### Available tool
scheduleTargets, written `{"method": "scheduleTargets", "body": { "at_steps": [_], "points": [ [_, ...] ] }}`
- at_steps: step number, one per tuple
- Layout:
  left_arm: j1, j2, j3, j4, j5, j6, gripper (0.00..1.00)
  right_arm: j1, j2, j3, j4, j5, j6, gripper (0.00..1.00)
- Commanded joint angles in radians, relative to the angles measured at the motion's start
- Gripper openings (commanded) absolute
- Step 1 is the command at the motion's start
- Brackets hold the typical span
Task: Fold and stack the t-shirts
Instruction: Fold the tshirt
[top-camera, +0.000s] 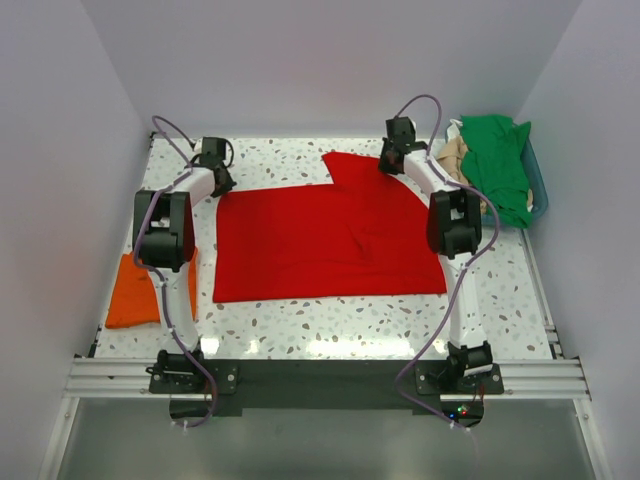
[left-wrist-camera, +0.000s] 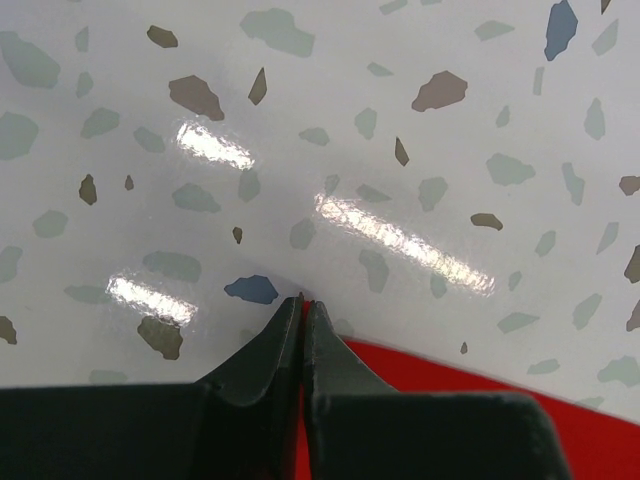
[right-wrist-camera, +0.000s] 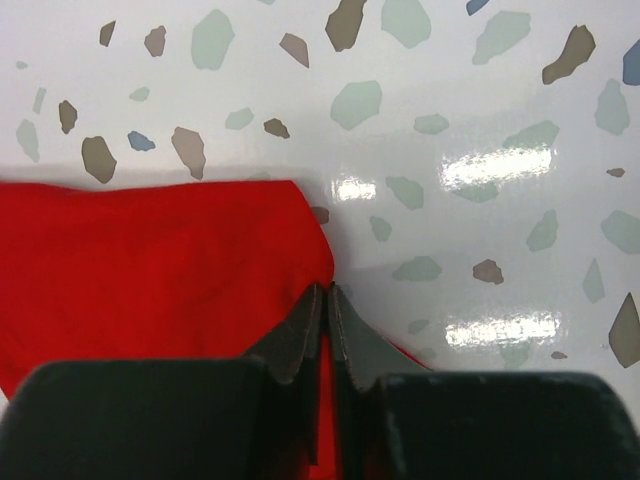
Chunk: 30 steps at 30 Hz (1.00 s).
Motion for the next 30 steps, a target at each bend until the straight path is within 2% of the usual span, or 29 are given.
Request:
{"method": "scheduleTargets", "body": {
  "at_steps": [1,12,21,30],
  "points": [
    [0.013,-0.015,0.026,0.033,0.024,0.006,0.0,0.007,-0.009,0.033,-0.036,0.027,-0.009,0.02],
    [0.046,0.005,0.1,0.047,0.079,0.011,0.0,-0.036,-0.15,-0.007,0.062,-0.009,0.026,0.0],
    [0.046,0.02,0.154,0.047,0.122,0.02,0.0,-0.072,-0.203,-0.016,0.061,-0.072,0.046,0.0],
    [0.092,-0.065,0.072,0.057,0.153,0.0,0.0,-0.078,-0.379,-0.267,0.13,-0.085,0.061,0.0]
  ]
}}
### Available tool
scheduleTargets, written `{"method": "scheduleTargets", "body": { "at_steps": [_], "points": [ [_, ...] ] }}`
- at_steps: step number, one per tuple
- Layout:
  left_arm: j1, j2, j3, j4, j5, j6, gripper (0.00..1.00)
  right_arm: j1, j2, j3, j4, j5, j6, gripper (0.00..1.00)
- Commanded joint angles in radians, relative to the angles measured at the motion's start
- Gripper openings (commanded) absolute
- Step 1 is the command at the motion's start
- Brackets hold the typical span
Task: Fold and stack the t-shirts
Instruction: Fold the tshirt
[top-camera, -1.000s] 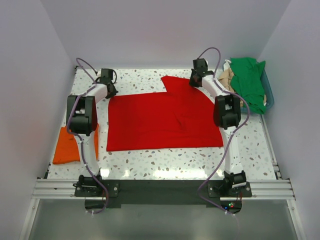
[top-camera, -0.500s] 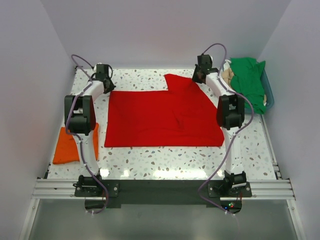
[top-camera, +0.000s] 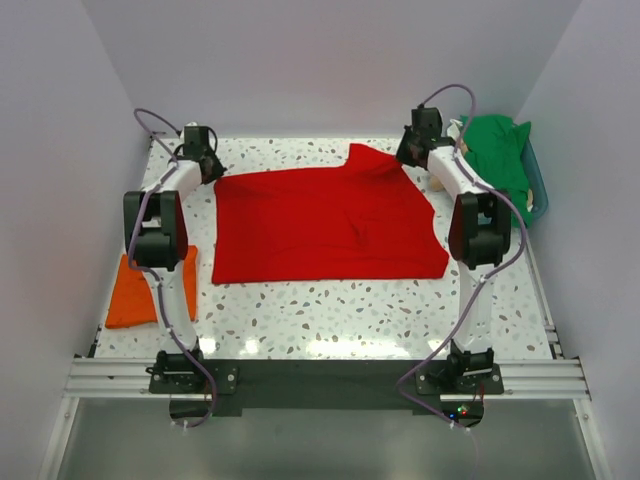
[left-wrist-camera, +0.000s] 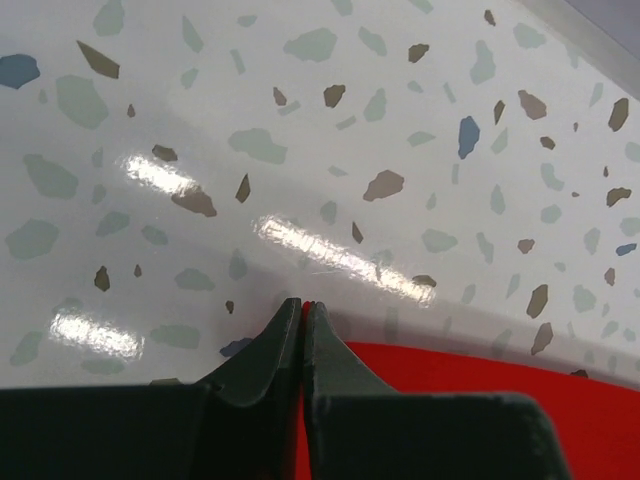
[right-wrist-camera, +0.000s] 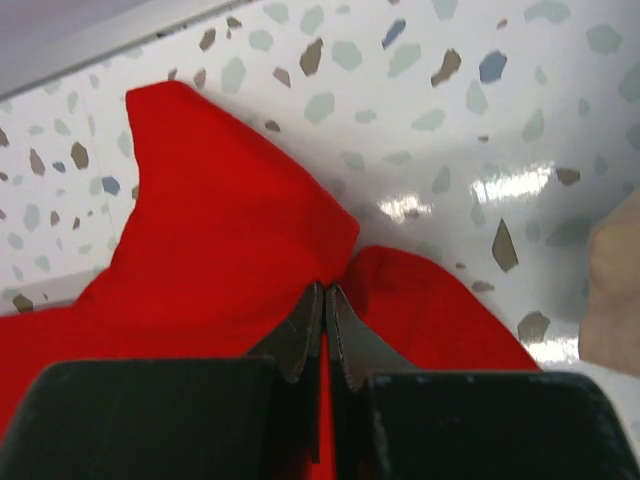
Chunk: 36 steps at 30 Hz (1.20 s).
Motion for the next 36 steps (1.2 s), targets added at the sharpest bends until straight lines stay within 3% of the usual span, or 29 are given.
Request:
{"method": "scheduleTargets", "body": {
  "at_steps": [1,18,36],
  "points": [
    [0.027,-0.083,-0.04,0.04,0.016,0.0,0.0,-0.006,-0.149,-0.103,0.064,-0.009,0.017,0.0],
    [0.027,-0.37,-0.387,0.084,0.046,-0.055,0.0,-0.009,-0.571,-0.646,0.118,-0.006,0.063,0.0],
    [0.025,-0.517,-0.632,0.133,0.063,-0.12,0.0,-0.009,-0.745,-0.887,0.129,0.0,0.102,0.0]
  ]
}}
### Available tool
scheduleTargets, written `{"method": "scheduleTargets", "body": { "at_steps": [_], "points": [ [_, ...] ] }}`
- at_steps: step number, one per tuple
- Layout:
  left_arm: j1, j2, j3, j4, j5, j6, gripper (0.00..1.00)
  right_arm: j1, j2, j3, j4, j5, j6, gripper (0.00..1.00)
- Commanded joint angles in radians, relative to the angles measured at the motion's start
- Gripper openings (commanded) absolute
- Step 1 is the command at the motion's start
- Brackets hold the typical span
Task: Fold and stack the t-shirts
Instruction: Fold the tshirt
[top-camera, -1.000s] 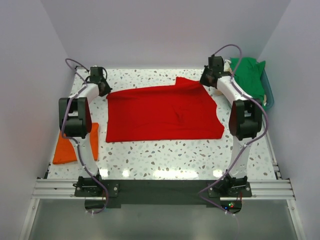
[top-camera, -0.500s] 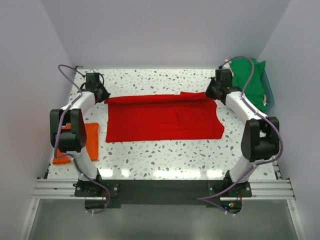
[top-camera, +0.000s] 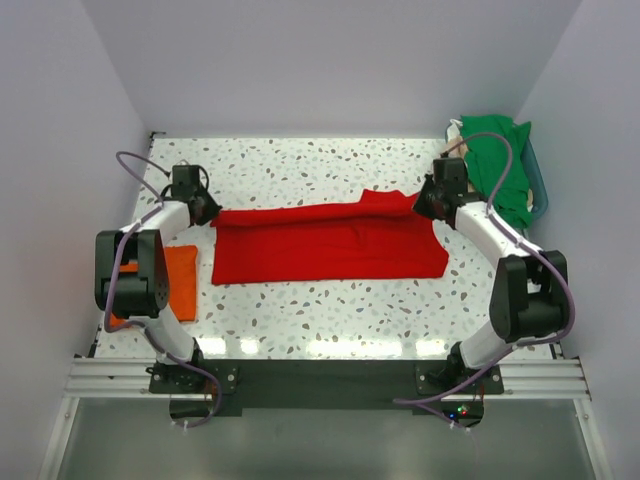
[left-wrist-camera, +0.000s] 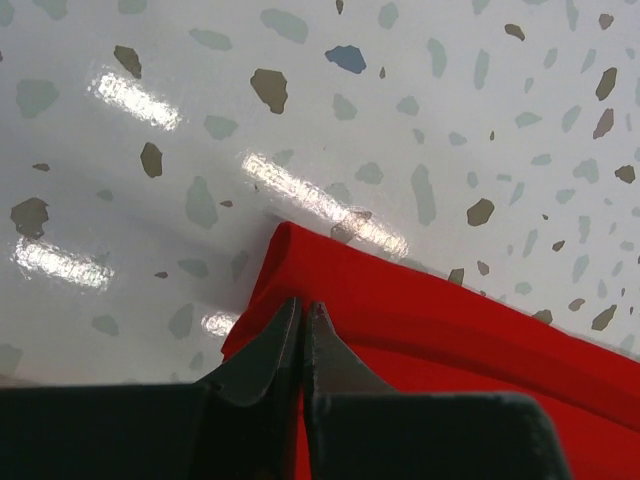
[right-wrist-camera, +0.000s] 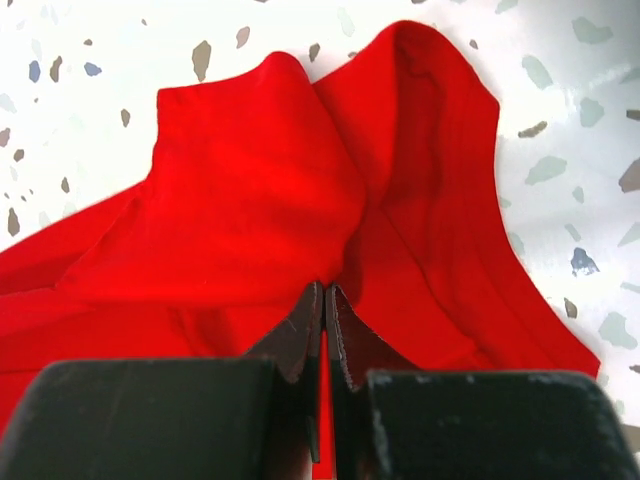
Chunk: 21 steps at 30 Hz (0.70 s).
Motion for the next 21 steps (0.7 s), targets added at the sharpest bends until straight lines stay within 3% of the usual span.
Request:
{"method": "scheduleTargets", "body": {
  "at_steps": [1,9,10,11,13,14,16,17,21],
  "points": [
    [0.006,-0.064,-0.029,0.061,-0.002,-0.026,0.0,-0.009,-0.062,-0.033,0.037,0.012,0.014,0.0],
    [0.006,-0.119,-0.122,0.104,0.01,-0.072,0.0,-0.009,-0.094,-0.146,0.082,-0.025,0.032,0.0],
    [0.006,-0.13,-0.153,0.115,0.016,-0.076,0.04,-0.011,-0.098,-0.172,0.086,-0.019,0.035,0.0],
    [0.006,-0.159,-0.172,0.125,0.029,-0.089,0.17,-0.009,-0.101,-0.181,0.083,-0.014,0.037,0.05],
    [0.006,-0.207,-0.247,0.173,0.033,-0.102,0.3,-0.011,-0.111,-0.206,0.082,-0.02,0.037,0.16],
    [0.006,-0.252,-0.268,0.174,0.03,-0.116,0.45,-0.011,-0.127,-0.212,0.082,-0.029,0.035,0.31],
    [0.004,-0.287,-0.308,0.227,0.027,-0.127,0.57,-0.011,-0.152,-0.221,0.074,-0.039,0.035,0.42],
    [0.006,-0.302,-0.311,0.228,0.035,-0.127,0.57,-0.011,-0.172,-0.221,0.074,-0.043,0.031,0.49],
    [-0.005,-0.308,-0.291,0.234,0.055,-0.136,0.57,-0.008,-0.18,-0.174,0.076,-0.049,0.009,0.54]
  ]
}}
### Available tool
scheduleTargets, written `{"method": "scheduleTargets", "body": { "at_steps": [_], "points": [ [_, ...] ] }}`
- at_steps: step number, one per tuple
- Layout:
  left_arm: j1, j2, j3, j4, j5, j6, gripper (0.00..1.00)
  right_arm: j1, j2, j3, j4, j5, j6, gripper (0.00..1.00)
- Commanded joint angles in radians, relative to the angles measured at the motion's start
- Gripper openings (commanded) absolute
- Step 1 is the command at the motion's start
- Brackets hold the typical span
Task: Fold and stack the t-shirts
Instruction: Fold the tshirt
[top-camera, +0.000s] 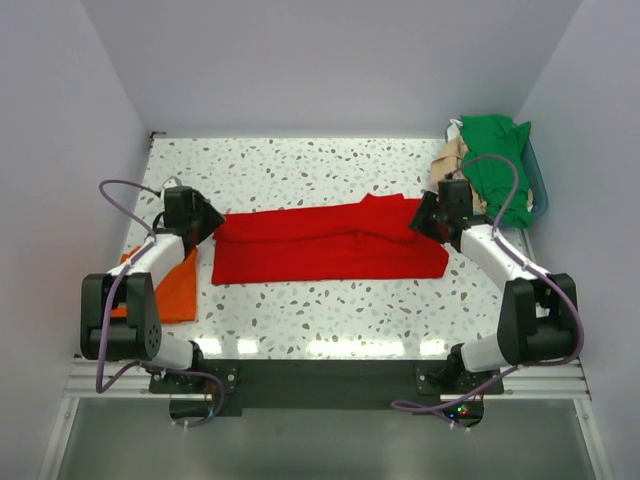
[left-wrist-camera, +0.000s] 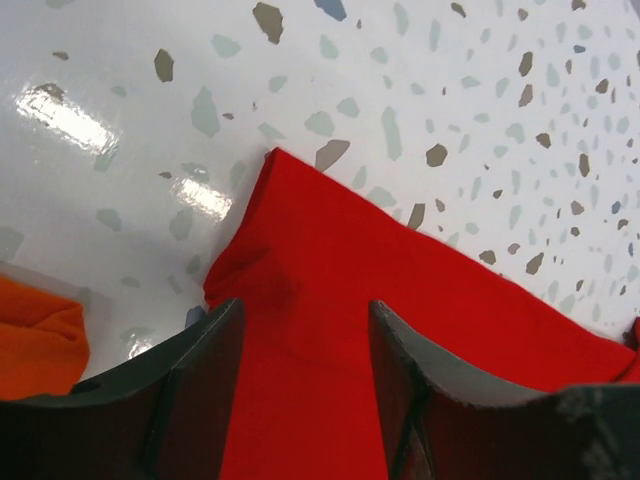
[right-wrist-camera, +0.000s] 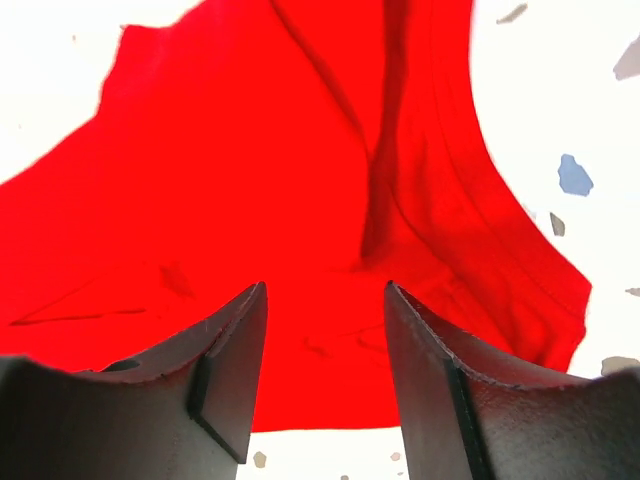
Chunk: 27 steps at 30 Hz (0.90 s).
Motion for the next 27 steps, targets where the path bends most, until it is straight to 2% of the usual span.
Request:
{"method": "scheduleTargets", "body": {
  "at_steps": [1,4,9,17,27],
  "points": [
    [-0.013,-0.02,0.023,0.093,0.02,-0.026,0.56,-0.003,-0.024,0.065,0.041,-0.025,-0.024,0.55],
    [-0.03,0.01,0.071,0.082,0.018,-0.026,0.5,0.01,0.054,0.158,0.039,-0.028,-0.048,0.55],
    [-0.091,0.084,0.16,0.061,0.018,-0.009,0.42,0.02,0.215,0.324,-0.003,0.059,-0.087,0.55],
    [-0.134,0.142,0.183,0.019,0.02,0.011,0.42,0.019,0.442,0.544,-0.023,0.067,-0.13,0.56],
    [-0.134,0.146,0.163,0.027,0.02,0.012,0.42,0.02,0.579,0.603,-0.013,0.039,-0.128,0.55]
  ]
}}
